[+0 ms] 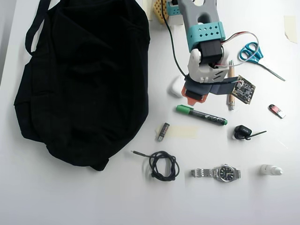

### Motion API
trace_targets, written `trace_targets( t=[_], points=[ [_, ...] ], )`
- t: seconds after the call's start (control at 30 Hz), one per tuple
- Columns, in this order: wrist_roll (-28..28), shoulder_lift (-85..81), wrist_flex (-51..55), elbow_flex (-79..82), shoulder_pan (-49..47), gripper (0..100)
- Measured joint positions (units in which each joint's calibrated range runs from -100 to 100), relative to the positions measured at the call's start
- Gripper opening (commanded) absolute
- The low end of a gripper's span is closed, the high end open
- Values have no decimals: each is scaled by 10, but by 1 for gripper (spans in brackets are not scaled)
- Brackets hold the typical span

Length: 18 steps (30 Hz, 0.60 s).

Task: Put the whiteboard marker into the black bag

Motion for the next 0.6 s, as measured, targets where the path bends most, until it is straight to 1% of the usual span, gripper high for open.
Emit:
trace_targets(
  t=[0.07,0.17,0.23,0.37,0.5,0.6],
  points=[
    [-3,36,0,-41,4,18],
    [-12,88,1,-97,0,31],
    [-15,110,2,-125,-4,35],
    [-20,133,2,-146,-8,33],
    [-40,134,4,-151,-16,32],
    [-65,134,9,-152,-31,32]
  ],
)
